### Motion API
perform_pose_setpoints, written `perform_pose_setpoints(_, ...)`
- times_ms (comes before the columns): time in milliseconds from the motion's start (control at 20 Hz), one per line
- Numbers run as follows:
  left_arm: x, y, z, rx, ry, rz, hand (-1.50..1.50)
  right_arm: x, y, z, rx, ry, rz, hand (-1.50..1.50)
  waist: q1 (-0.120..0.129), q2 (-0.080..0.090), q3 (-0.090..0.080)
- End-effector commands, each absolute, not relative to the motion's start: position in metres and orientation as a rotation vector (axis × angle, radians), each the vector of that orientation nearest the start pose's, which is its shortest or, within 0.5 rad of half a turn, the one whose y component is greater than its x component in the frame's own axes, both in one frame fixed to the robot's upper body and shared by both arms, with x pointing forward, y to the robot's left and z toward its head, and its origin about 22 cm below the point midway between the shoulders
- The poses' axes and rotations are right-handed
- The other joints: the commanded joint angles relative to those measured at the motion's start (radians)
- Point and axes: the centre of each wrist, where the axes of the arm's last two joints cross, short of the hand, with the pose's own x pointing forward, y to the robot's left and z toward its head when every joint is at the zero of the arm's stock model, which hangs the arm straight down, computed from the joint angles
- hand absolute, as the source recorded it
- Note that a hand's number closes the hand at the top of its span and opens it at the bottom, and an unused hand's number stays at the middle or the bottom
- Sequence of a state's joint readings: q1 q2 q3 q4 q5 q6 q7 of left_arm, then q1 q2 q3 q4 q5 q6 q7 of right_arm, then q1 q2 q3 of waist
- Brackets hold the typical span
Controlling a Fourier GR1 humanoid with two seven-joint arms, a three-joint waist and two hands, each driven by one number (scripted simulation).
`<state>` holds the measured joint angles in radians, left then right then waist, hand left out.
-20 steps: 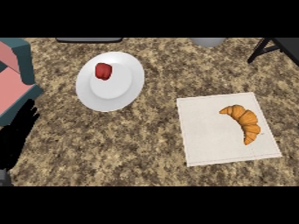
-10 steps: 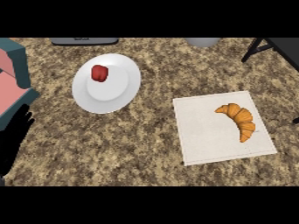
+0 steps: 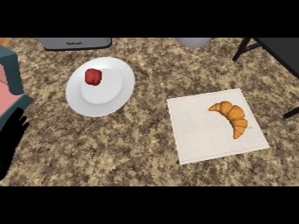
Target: Pick the can from the placemat and place it in the tiered shelf
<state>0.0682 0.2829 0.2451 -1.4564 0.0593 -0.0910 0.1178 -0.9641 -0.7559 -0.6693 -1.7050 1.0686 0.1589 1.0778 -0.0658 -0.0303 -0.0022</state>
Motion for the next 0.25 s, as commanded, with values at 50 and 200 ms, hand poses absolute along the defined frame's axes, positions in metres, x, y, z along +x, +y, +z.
perform_pose_setpoints(50, 0.202, 0.371, -0.008, 0.328, -1.27, 0.019, 0.0, 0.164, -0.359, 0.42, -1.573, -1.08, -0.739, -1.5, -0.029, -0.013, 0.0)
perform_pose_setpoints(200, 0.196, 0.367, -0.016, 0.324, -1.259, 0.05, 0.0, 0.132, -0.366, 0.42, -1.589, -1.073, -0.729, -1.5, -0.046, -0.017, 0.001)
